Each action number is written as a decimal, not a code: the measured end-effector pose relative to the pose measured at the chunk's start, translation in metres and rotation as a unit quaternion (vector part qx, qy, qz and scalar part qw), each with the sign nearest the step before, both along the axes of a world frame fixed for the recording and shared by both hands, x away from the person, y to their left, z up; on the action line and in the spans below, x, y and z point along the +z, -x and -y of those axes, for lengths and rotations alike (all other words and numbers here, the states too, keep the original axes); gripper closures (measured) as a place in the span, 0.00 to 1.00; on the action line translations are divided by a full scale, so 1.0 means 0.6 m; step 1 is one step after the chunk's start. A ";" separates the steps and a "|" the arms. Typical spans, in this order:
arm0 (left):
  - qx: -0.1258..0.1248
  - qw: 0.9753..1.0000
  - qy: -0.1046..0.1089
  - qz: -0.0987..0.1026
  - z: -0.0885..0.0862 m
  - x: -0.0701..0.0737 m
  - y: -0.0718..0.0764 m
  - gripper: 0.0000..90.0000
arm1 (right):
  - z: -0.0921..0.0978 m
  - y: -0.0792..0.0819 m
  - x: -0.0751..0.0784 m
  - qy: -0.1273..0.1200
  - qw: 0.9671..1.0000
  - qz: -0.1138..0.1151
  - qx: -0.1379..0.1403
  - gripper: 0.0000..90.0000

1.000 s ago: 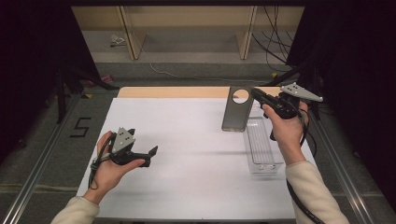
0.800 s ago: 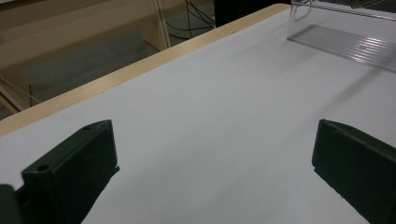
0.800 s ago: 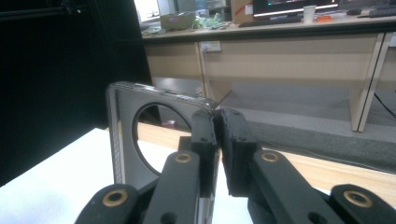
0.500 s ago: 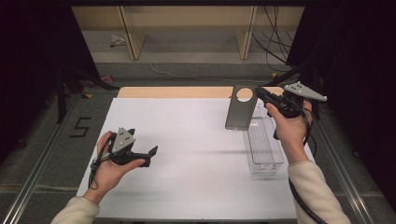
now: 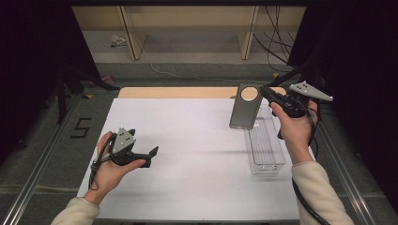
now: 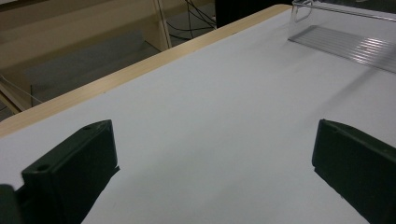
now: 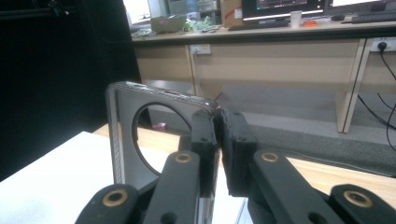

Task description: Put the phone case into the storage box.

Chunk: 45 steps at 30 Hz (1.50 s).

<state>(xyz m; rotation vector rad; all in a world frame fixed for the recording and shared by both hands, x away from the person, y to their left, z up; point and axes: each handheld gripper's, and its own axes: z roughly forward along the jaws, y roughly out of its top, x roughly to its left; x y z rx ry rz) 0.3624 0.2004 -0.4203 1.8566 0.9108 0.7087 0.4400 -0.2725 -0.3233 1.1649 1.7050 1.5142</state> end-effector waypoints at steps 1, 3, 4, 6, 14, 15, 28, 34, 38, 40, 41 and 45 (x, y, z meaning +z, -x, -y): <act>0.000 1.000 0.000 0.000 0.000 0.000 0.000 0.00 | 0.001 0.000 0.000 -0.001 1.000 0.001 -0.001 0.94; 0.000 1.000 0.000 0.000 0.000 0.000 0.000 0.00 | 0.003 0.000 0.001 0.001 1.000 0.001 -0.003 0.94; 0.000 1.000 0.000 0.000 0.000 0.000 0.000 0.00 | 0.004 0.000 0.001 0.002 1.000 0.001 -0.005 0.94; 0.000 1.000 0.001 0.000 0.000 0.000 0.000 0.00 | 0.006 0.000 0.001 0.001 1.000 0.000 -0.005 0.94; 0.001 1.000 0.000 0.001 -0.001 0.001 0.000 0.00 | 0.011 0.000 0.003 0.002 1.000 0.003 -0.011 0.94; 0.000 1.000 0.000 0.002 -0.001 0.001 0.000 0.00 | 0.012 0.001 0.003 0.002 1.000 0.002 -0.012 0.94; 0.000 1.000 0.000 0.002 0.000 0.001 0.000 0.00 | 0.025 0.001 0.006 0.005 1.000 0.006 -0.024 0.94; 0.001 1.000 0.000 0.002 0.000 0.001 0.000 0.00 | 0.029 0.001 0.007 0.006 1.000 0.010 -0.028 0.94; 0.001 1.000 0.000 0.002 0.000 0.001 0.000 0.00 | 0.033 0.002 0.009 0.008 0.999 0.011 -0.032 0.94; 0.001 1.000 0.001 0.002 0.000 0.001 0.000 0.00 | 0.035 0.001 0.009 0.008 0.999 0.011 -0.034 0.94; 0.001 1.000 0.001 0.002 0.000 0.001 0.000 0.00 | 0.035 0.001 0.009 0.008 0.999 0.012 -0.035 0.94; 0.001 1.000 0.000 0.002 -0.001 0.002 0.000 0.00 | 0.038 0.002 0.009 0.009 0.999 0.011 -0.037 0.94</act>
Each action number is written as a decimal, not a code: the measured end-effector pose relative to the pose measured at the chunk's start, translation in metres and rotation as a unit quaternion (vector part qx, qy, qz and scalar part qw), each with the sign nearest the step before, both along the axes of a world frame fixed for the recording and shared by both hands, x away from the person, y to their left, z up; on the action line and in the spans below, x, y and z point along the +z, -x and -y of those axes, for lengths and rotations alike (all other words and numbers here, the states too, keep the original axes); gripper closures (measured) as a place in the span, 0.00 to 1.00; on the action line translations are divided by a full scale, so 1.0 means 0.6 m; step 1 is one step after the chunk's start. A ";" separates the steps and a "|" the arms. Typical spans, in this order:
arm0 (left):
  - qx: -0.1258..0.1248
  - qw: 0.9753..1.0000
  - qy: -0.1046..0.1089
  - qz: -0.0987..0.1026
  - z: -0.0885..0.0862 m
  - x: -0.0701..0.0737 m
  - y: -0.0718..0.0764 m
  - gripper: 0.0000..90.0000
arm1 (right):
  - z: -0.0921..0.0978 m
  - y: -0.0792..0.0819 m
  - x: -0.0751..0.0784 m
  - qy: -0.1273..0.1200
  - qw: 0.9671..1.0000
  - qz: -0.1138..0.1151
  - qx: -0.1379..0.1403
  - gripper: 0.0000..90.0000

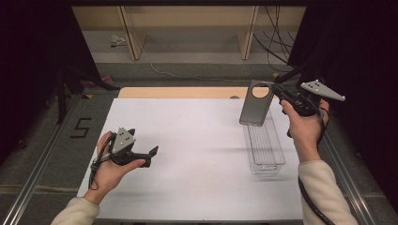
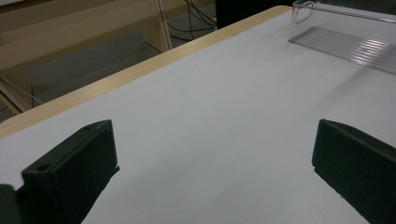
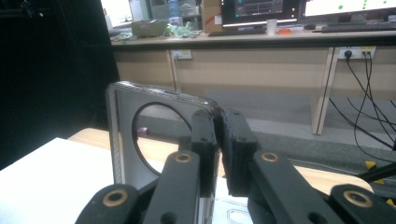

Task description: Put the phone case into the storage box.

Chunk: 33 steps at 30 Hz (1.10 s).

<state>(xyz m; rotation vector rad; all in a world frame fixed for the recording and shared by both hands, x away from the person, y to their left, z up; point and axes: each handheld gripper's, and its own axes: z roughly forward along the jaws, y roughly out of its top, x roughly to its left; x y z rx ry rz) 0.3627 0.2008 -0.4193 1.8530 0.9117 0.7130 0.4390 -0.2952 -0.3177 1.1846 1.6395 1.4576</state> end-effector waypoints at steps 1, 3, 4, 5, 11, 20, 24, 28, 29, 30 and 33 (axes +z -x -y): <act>0.000 1.000 0.000 0.000 0.000 0.000 0.000 0.00 | 0.001 0.000 0.000 0.001 1.000 0.000 -0.001 0.94; 0.001 1.000 0.001 0.000 0.000 0.000 0.000 0.00 | 0.002 0.000 0.000 0.001 1.000 0.001 -0.001 0.94; 0.000 1.000 0.000 0.000 0.000 0.000 0.000 0.00 | 0.002 0.000 0.001 0.001 1.000 0.002 -0.002 0.94; 0.001 1.000 0.001 0.000 0.000 0.000 0.000 0.00 | 0.002 0.000 0.001 0.001 1.000 0.002 -0.002 0.94; 0.000 1.000 0.000 0.000 0.000 0.000 0.000 0.00 | 0.004 0.000 0.000 0.003 1.000 0.002 -0.004 0.94; 0.000 1.000 0.000 0.000 0.000 0.000 0.000 0.00 | 0.010 0.001 0.002 0.002 1.000 0.003 -0.010 0.94; 0.000 1.000 0.000 0.000 0.000 0.000 0.000 0.00 | 0.012 0.000 0.001 0.005 1.000 0.003 -0.013 0.94; 0.001 1.000 0.001 0.000 -0.001 0.000 0.000 0.00 | 0.012 0.000 0.002 0.009 1.000 0.005 -0.016 0.94; 0.001 1.000 0.000 0.000 -0.001 0.000 0.000 0.00 | 0.013 0.000 0.001 0.009 1.000 0.005 -0.016 0.94; 0.001 1.000 0.001 -0.001 -0.001 0.000 0.000 0.00 | 0.013 0.000 0.001 0.010 1.000 0.005 -0.017 0.94; 0.001 1.000 0.000 0.000 -0.001 0.000 0.000 0.00 | 0.014 0.000 0.001 0.012 1.000 0.007 -0.019 0.94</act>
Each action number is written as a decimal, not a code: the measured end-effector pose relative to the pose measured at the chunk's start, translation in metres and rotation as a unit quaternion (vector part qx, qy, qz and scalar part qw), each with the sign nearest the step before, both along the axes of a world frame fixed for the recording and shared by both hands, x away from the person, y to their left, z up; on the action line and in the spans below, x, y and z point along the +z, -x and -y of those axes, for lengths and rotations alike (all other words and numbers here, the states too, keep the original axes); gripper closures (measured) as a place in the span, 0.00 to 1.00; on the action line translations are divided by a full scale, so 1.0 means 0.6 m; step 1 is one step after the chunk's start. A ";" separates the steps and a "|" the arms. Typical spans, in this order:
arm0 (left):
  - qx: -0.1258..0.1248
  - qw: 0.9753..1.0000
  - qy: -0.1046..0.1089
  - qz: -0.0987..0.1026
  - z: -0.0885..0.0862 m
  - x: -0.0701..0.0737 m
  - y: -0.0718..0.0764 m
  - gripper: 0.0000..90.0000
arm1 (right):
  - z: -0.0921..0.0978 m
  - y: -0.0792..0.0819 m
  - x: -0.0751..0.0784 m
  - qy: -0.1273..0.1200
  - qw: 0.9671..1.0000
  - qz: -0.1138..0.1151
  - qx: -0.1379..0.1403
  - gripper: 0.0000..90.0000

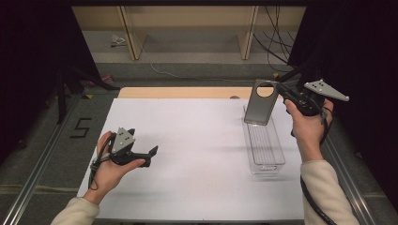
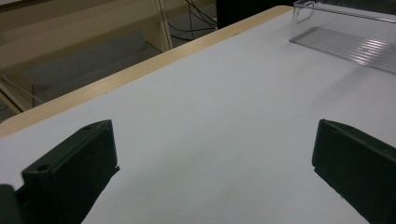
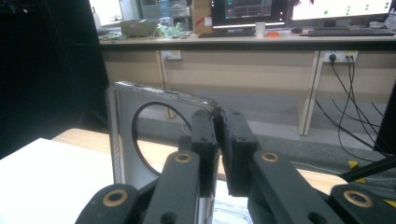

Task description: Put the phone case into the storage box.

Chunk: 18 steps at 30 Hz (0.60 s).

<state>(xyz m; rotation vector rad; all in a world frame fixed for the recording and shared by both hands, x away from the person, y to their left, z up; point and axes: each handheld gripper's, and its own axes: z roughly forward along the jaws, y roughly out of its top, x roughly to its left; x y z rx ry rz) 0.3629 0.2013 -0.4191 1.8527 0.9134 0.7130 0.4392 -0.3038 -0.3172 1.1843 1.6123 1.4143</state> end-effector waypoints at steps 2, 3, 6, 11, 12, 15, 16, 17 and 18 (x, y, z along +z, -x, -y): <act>0.001 1.000 0.001 0.000 0.000 0.000 0.000 0.00 | 0.001 0.000 0.000 0.001 1.000 -0.001 -0.002 0.94; 0.001 1.000 0.001 0.000 0.000 0.000 0.000 0.00 | 0.001 0.000 0.000 0.001 1.000 -0.001 -0.002 0.94; 0.001 1.000 0.001 0.000 0.000 0.000 0.000 0.00 | 0.002 0.000 0.000 0.004 1.000 0.001 -0.004 0.94; 0.001 1.000 0.001 0.000 0.000 -0.001 0.000 0.00 | 0.003 0.000 0.000 0.007 1.000 0.003 -0.007 0.94; 0.002 1.000 0.000 0.000 0.000 -0.001 0.000 0.00 | 0.003 0.000 0.000 0.007 1.000 0.003 -0.008 0.94; 0.001 1.000 0.000 0.000 0.000 -0.001 0.000 0.00 | 0.003 -0.001 -0.001 0.009 1.000 0.003 -0.010 0.94; 0.001 1.000 0.000 0.000 0.000 -0.001 0.000 0.00 | 0.004 -0.001 -0.001 0.011 1.000 0.003 -0.011 0.94; 0.001 1.000 0.000 0.000 0.000 -0.001 0.000 0.00 | 0.004 -0.001 -0.001 0.011 1.000 0.004 -0.011 0.94; 0.001 1.000 0.000 0.000 0.000 -0.001 0.000 0.00 | 0.005 -0.001 -0.001 0.012 1.000 0.004 -0.012 0.94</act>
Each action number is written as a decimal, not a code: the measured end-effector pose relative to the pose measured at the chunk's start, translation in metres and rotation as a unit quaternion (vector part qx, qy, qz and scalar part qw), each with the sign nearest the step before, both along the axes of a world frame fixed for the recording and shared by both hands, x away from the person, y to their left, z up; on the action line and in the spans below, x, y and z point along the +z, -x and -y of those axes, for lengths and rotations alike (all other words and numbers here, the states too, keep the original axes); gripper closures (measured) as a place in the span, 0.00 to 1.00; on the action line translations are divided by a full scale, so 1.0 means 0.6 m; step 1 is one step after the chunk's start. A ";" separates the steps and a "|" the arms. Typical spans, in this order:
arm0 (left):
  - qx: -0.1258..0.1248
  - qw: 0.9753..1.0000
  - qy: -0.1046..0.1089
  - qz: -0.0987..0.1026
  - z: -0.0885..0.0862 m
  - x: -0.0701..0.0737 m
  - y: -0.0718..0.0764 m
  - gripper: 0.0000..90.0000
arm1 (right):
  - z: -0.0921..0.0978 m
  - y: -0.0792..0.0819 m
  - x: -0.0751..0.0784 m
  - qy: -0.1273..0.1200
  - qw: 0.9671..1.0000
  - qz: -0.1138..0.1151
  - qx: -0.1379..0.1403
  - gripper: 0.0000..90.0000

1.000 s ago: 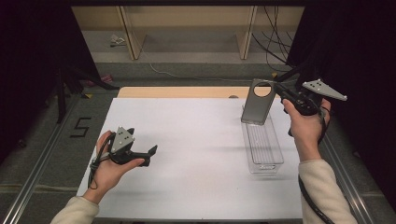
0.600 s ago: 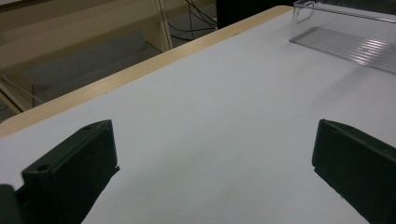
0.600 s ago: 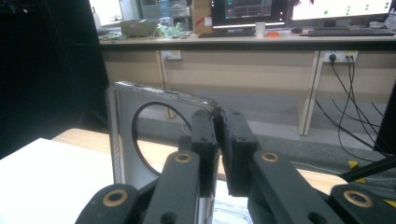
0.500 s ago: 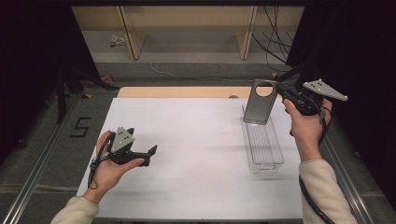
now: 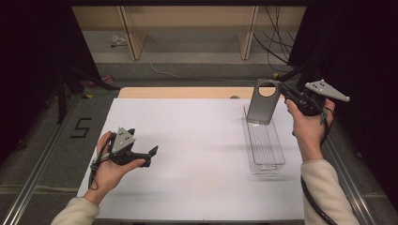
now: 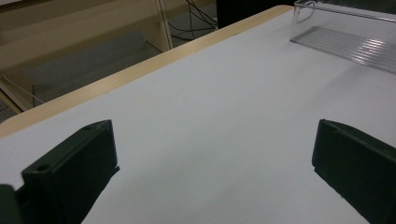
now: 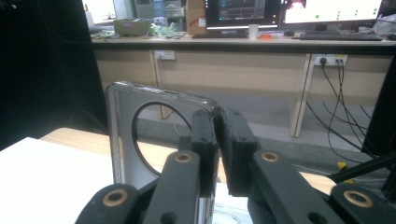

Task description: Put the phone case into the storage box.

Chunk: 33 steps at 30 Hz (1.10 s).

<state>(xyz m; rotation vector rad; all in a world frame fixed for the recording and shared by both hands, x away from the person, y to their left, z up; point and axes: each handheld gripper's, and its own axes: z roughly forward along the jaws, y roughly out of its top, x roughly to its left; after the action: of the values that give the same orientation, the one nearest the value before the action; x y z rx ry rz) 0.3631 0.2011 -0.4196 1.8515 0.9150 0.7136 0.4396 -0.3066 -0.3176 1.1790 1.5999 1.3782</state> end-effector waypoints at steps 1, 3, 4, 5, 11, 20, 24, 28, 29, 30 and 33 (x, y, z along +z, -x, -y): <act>0.000 1.000 0.000 0.000 0.000 0.000 0.000 0.00 | 0.000 0.000 0.000 0.000 1.000 0.001 -0.001 0.94; 0.000 1.000 0.000 0.000 0.000 0.000 0.000 0.00 | 0.001 0.000 0.000 0.001 1.000 0.001 -0.001 0.94; 0.000 1.000 0.000 0.000 0.000 0.000 0.000 0.00 | 0.001 0.000 0.000 0.002 1.000 0.001 -0.002 0.94; 0.000 1.000 0.000 0.000 0.000 0.000 0.000 0.00 | 0.002 0.000 0.000 0.001 1.000 0.001 -0.002 0.94; 0.000 1.000 -0.001 0.000 0.000 0.000 0.000 0.00 | 0.002 -0.002 -0.003 0.004 1.000 0.001 -0.004 0.94; -0.001 1.000 0.000 0.000 0.001 0.000 0.000 0.00 | 0.005 -0.003 -0.003 0.005 1.000 0.001 -0.009 0.94; 0.001 1.000 0.001 0.002 0.001 0.001 0.000 0.00 | 0.008 -0.003 -0.002 0.005 1.000 0.001 -0.011 0.94; 0.000 1.000 0.001 0.001 0.000 0.001 0.000 0.00 | 0.011 -0.003 -0.003 0.003 1.000 0.002 -0.014 0.94; 0.000 1.000 0.002 0.002 0.001 0.001 -0.001 0.00 | 0.011 -0.003 -0.003 0.002 1.000 0.002 -0.014 0.94; -0.001 1.000 0.002 0.002 0.002 0.001 -0.001 0.00 | 0.012 -0.003 -0.003 0.001 1.000 0.003 -0.015 0.94; -0.002 1.000 0.002 0.000 0.004 0.000 -0.001 0.00 | 0.013 -0.003 -0.002 0.001 1.000 0.004 -0.016 0.94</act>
<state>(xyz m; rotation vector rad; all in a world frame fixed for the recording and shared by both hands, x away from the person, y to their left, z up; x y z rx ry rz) 0.3636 0.1990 -0.4198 1.8496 0.9112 0.7094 0.4413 -0.3142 -0.3187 1.1917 1.5705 1.3585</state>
